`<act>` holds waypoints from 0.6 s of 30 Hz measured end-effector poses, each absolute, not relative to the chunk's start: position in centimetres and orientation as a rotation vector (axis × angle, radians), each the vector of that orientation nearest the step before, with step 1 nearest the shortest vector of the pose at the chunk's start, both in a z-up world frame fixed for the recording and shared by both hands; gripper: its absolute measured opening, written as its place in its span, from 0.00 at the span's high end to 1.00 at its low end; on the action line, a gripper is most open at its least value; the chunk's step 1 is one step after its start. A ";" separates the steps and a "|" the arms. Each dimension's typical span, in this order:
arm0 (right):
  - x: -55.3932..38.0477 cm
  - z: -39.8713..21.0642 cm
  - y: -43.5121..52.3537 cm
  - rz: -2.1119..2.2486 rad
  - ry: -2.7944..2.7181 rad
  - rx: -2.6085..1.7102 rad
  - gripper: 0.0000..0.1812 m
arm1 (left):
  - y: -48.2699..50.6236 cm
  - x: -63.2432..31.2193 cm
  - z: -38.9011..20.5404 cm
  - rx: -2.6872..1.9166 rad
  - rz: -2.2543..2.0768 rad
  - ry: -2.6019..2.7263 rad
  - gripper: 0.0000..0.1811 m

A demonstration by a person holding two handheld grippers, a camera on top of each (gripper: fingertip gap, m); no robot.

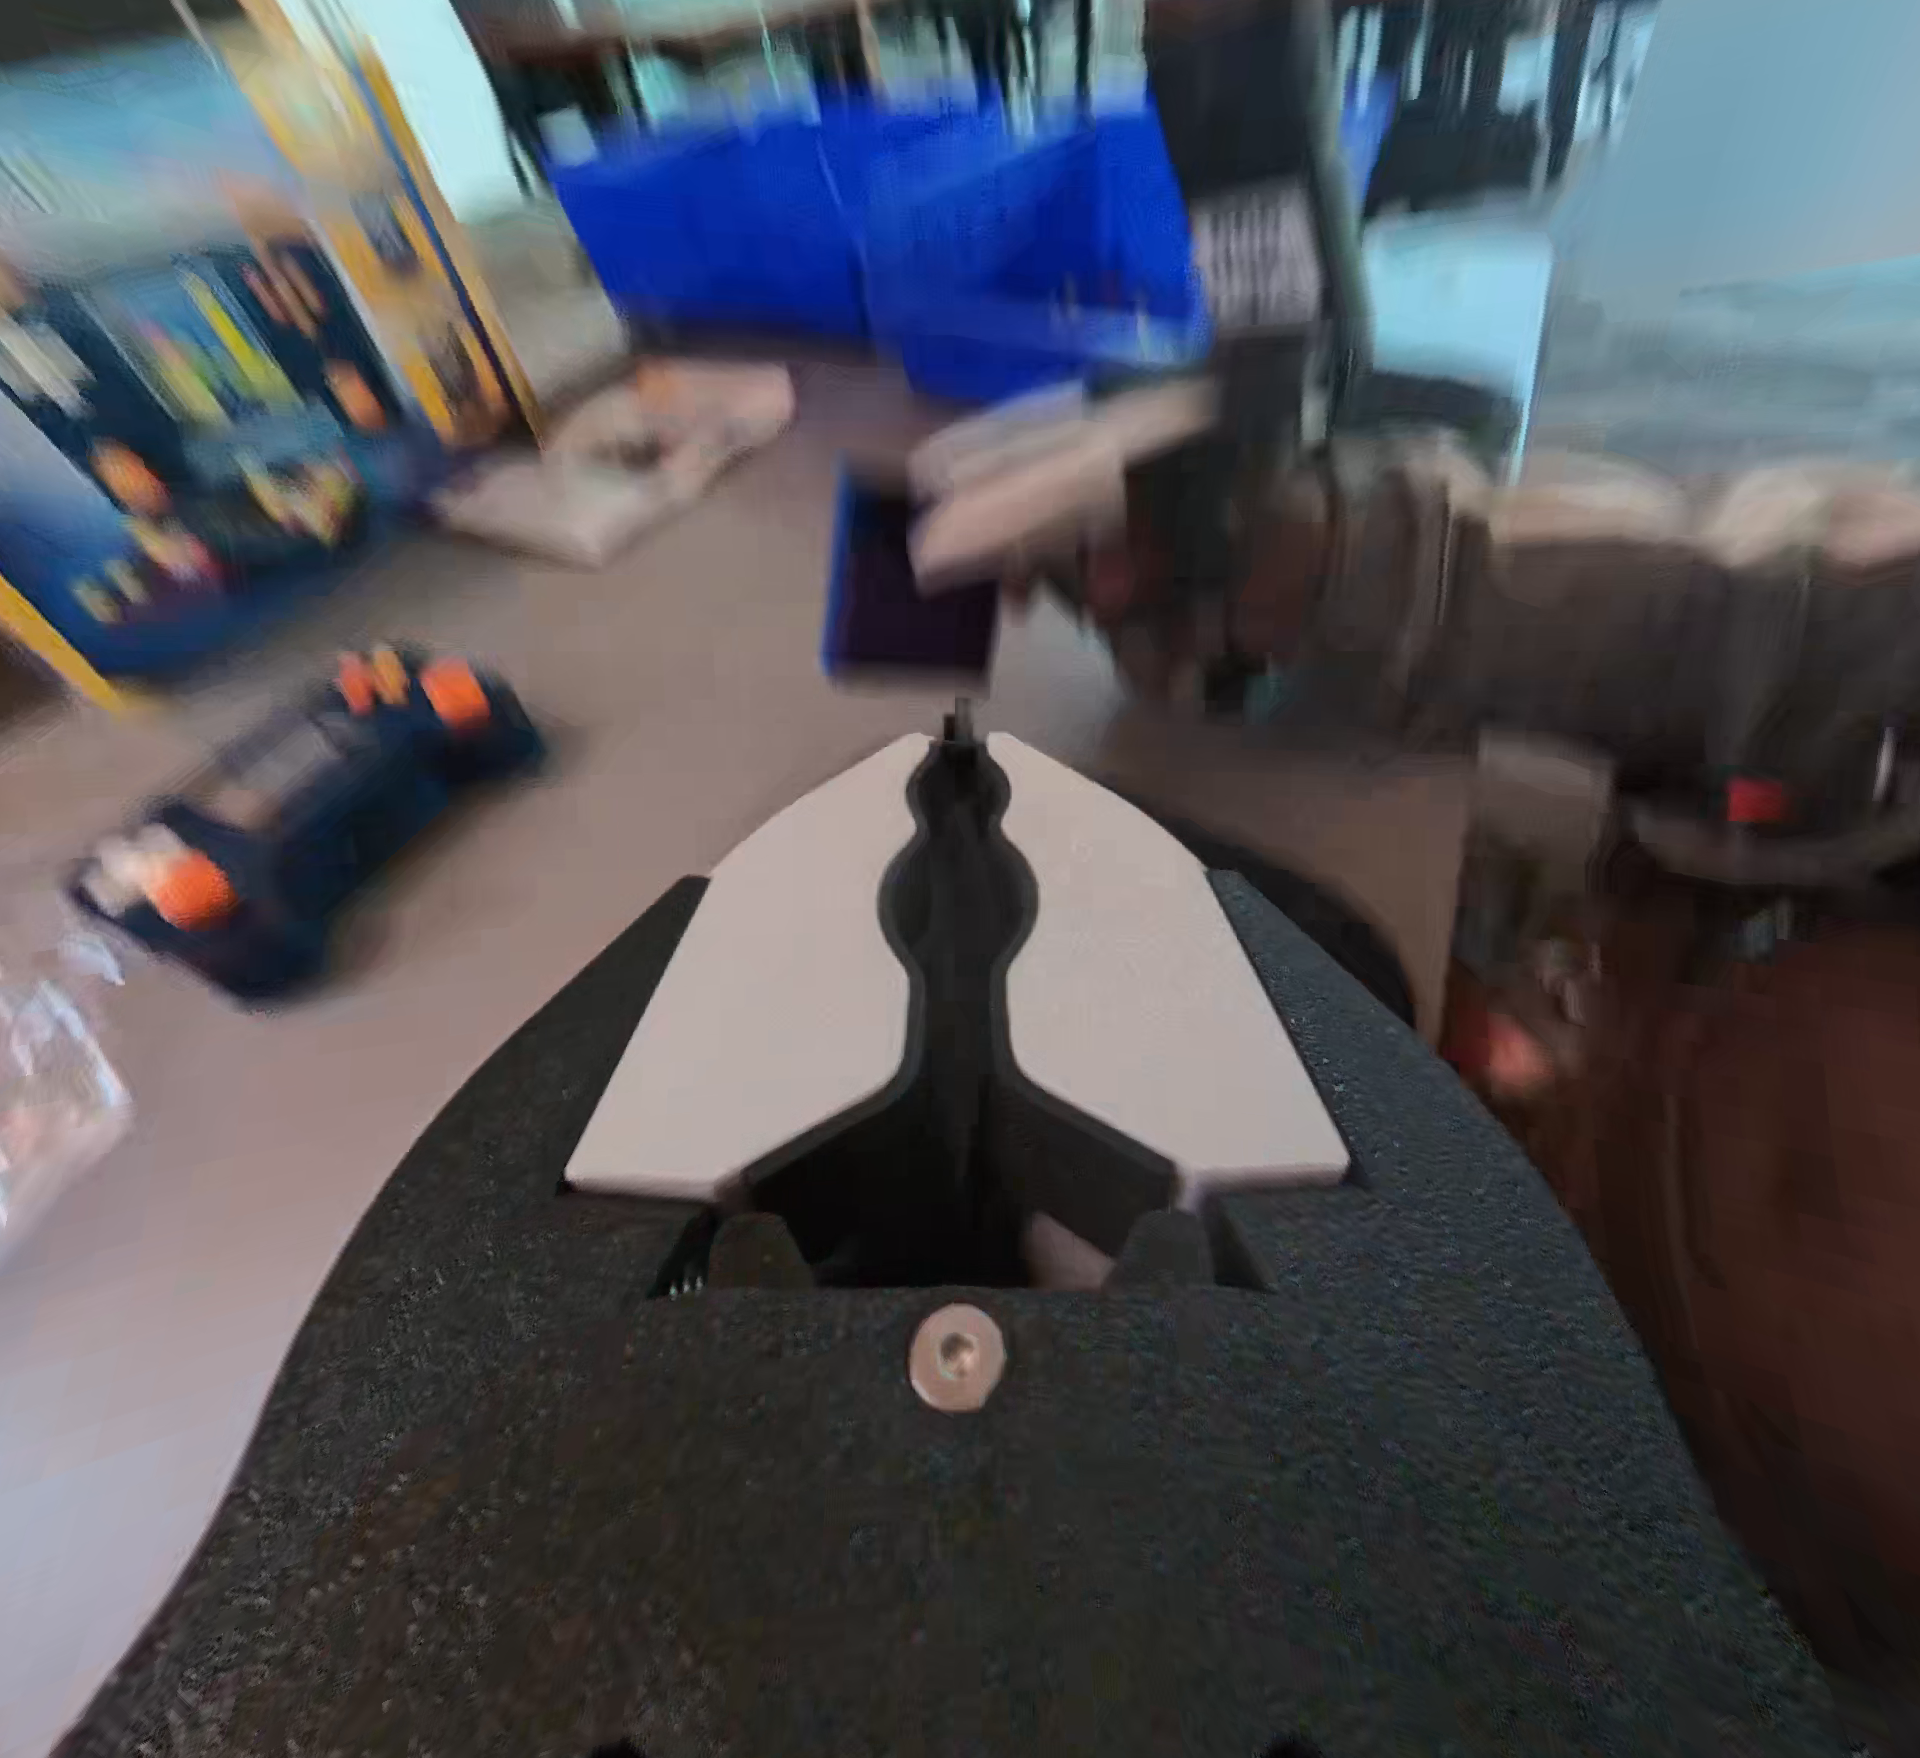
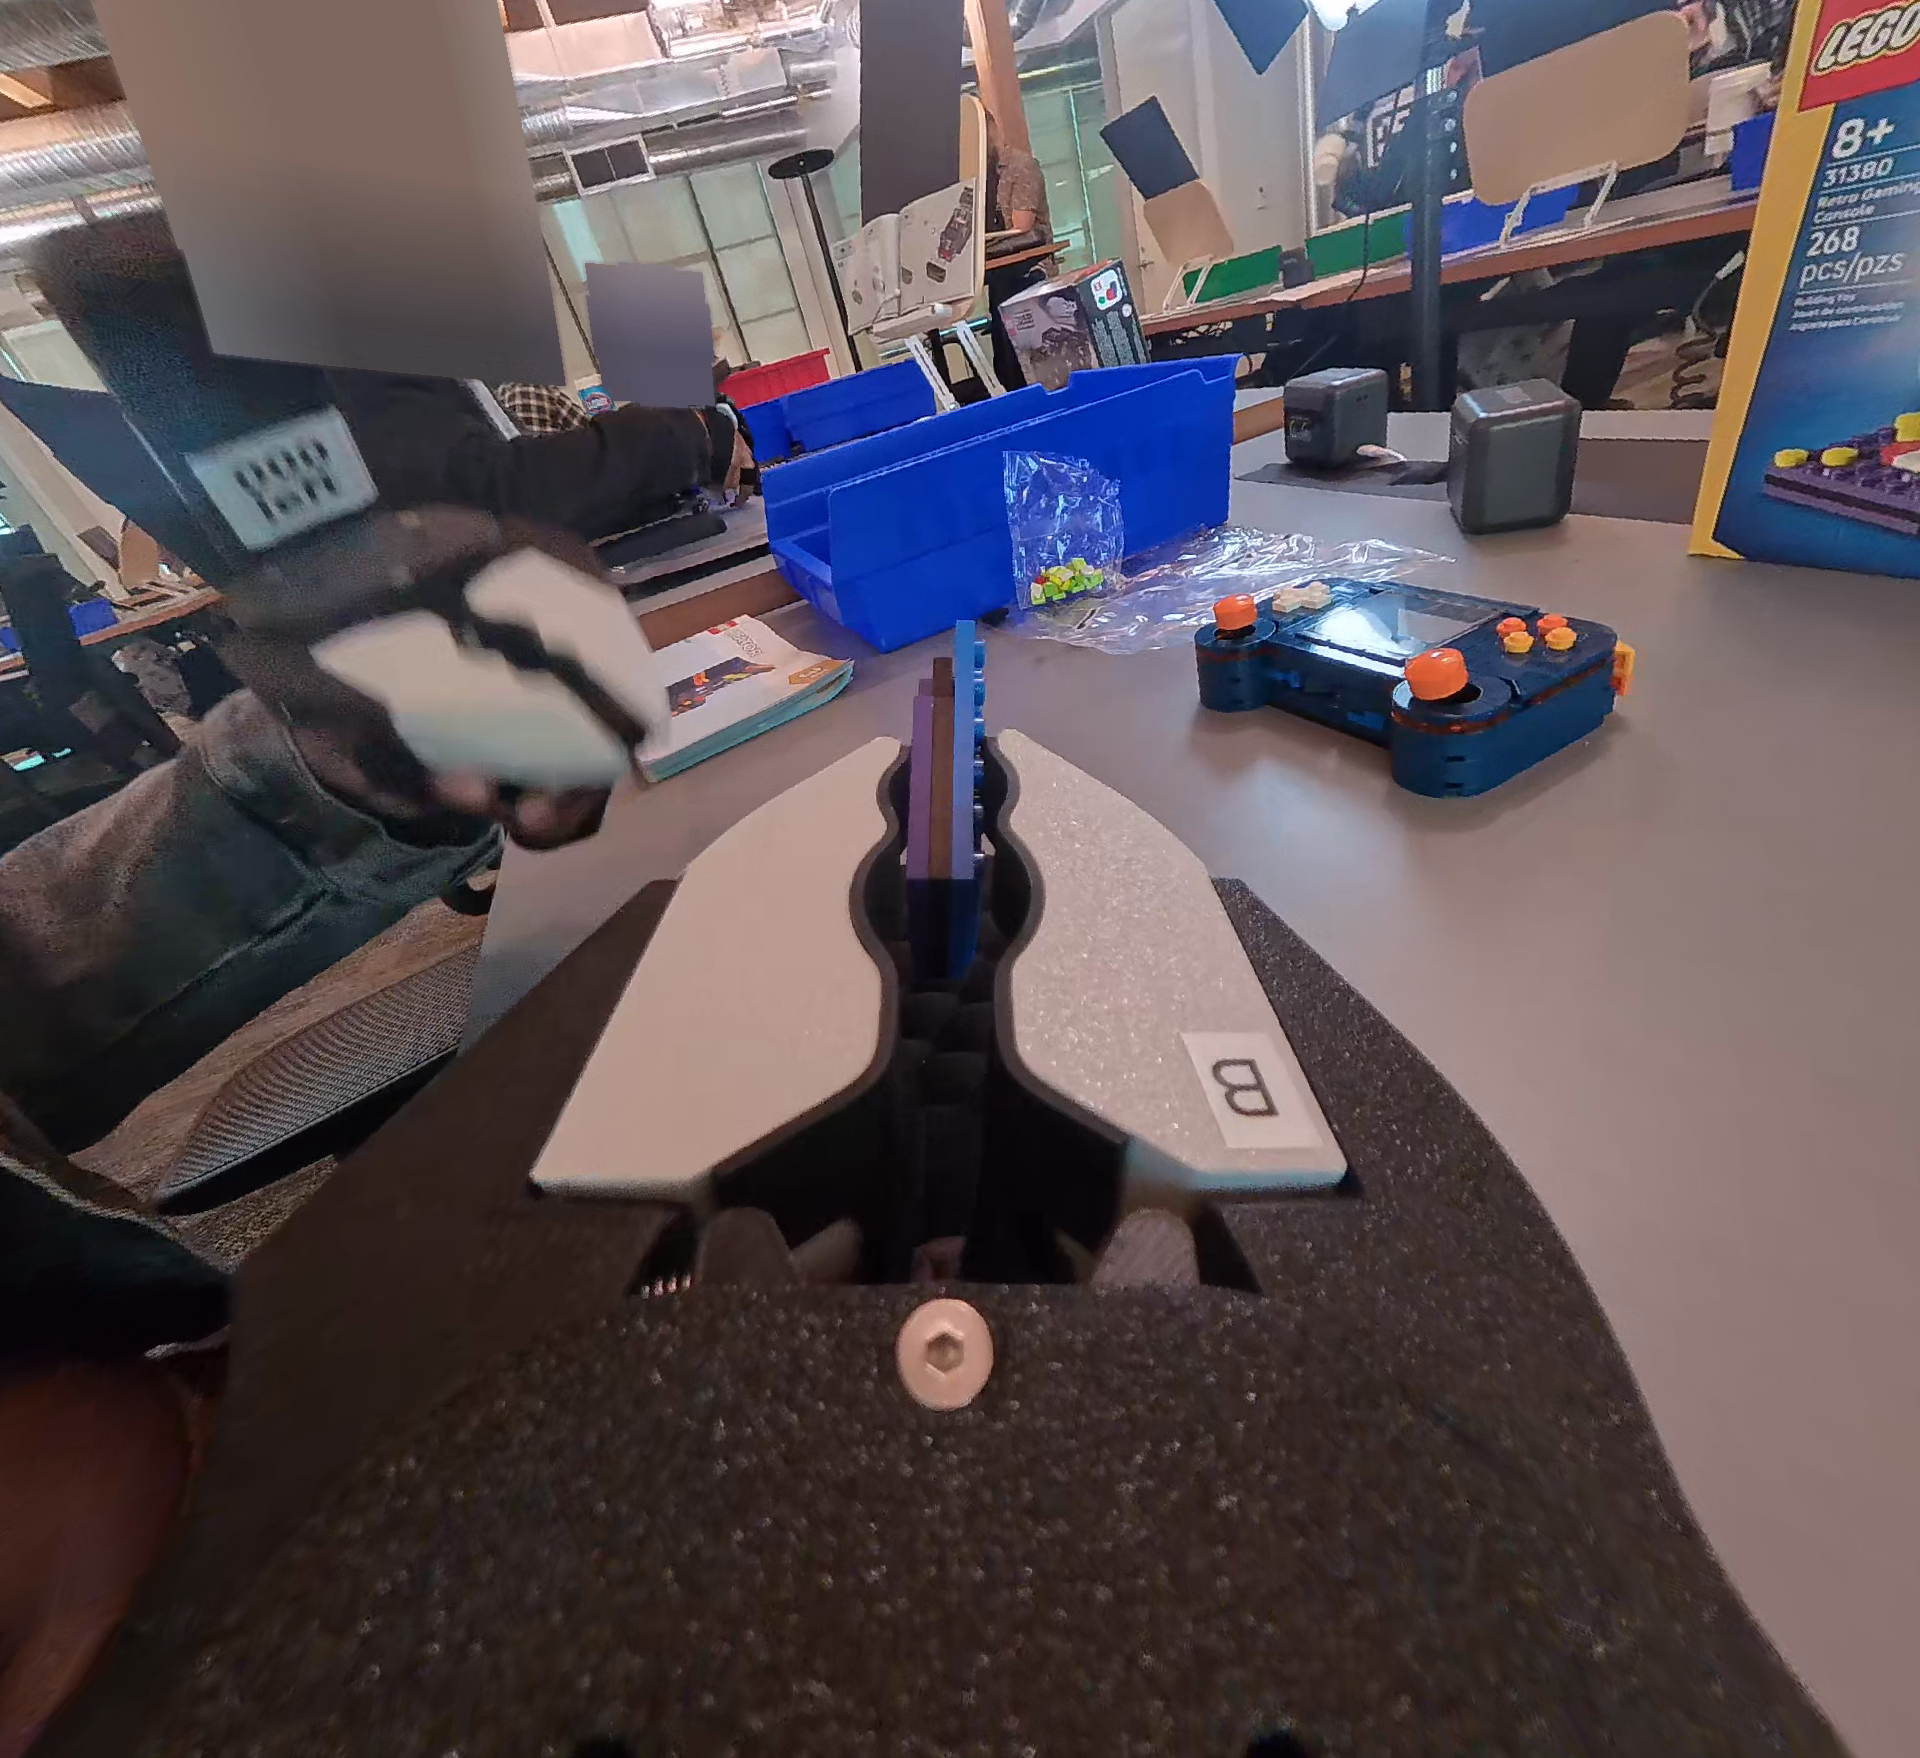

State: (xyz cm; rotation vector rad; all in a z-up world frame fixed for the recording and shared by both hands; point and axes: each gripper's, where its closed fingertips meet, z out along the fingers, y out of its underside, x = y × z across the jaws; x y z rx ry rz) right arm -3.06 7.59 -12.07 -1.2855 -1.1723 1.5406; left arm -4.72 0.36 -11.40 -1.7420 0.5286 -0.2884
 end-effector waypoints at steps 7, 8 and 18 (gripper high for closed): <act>-3.2 -12.4 7.9 1.549 -1.163 -1.326 0.94 | 10.6 5.5 0.4 -1.443 -0.457 0.679 0.98; -3.2 -12.3 8.0 1.555 -1.154 -1.328 0.94 | 12.7 7.2 0.9 -1.463 -0.481 0.716 0.98; -2.7 -12.0 9.0 1.649 -1.050 -1.362 0.94 | 29.6 19.2 -0.8 -1.950 -0.662 0.867 0.83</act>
